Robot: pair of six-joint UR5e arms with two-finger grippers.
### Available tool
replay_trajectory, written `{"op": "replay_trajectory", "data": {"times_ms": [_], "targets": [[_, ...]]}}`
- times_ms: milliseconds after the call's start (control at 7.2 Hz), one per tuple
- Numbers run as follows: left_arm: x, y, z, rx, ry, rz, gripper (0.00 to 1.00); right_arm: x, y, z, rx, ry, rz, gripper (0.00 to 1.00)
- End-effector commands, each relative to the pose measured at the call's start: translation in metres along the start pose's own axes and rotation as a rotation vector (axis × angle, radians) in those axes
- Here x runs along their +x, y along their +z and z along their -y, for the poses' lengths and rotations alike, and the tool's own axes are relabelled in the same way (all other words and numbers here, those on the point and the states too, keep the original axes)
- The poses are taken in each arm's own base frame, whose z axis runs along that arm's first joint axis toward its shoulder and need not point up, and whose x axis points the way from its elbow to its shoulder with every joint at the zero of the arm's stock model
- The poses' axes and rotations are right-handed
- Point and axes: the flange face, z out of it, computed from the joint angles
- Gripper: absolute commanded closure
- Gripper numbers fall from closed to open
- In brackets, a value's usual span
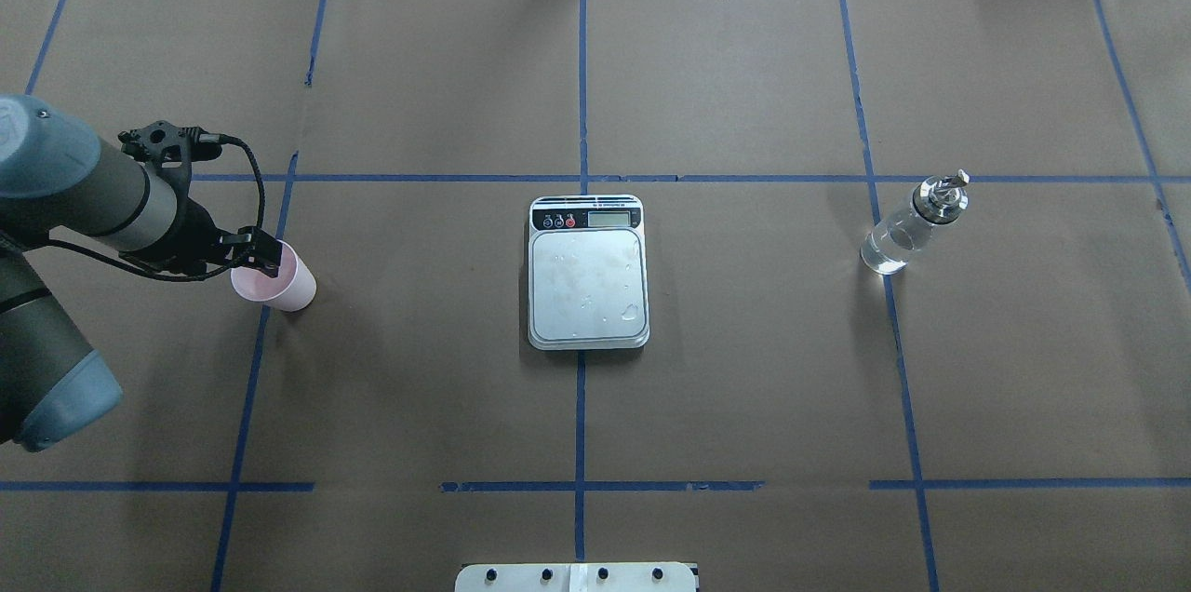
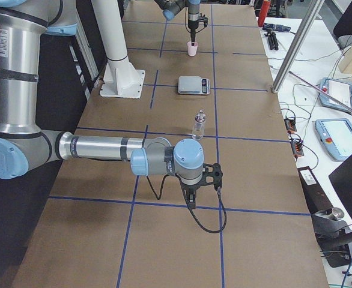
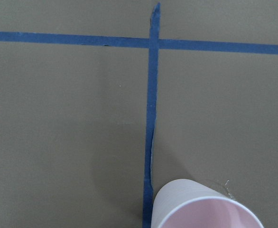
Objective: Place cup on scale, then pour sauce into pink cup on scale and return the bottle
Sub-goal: 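Close the left gripper on the pink cup rim and lift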
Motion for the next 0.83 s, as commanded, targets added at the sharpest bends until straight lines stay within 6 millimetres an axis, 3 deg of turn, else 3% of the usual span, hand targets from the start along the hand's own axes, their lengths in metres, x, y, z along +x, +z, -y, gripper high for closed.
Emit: {"op": "replay_trajectory", "data": {"times_ms": [0, 278, 417, 556, 694], "targets": [[0.0002, 0.0041, -0.0015, -0.007, 0.002, 0.003, 0.4, 0.0006, -0.0004, -0.0008, 0.001, 0.001, 0.0, 0.0], [0.0025, 0.0051, -0.0029, -0.009, 0.006, 0.001, 0.45, 0.001, 0.0, -0.0016, 0.0, 0.0, 0.0, 0.0], [0.0023, 0.0048, -0.0036, -0.011, 0.005, -0.001, 0.66, 0.0, 0.0, -0.0014, 0.0, -0.002, 0.0, 0.0], [0.0028, 0.0037, -0.0036, -0.008, 0.005, 0.0, 0.96, 0.001, 0.0, -0.0023, -0.001, 0.003, 0.0, 0.0], [0.001, 0.0008, -0.0058, -0.012, 0.005, -0.001, 1.0, 0.0011, 0.0, -0.0023, -0.001, 0.002, 0.0, 0.0]]}}
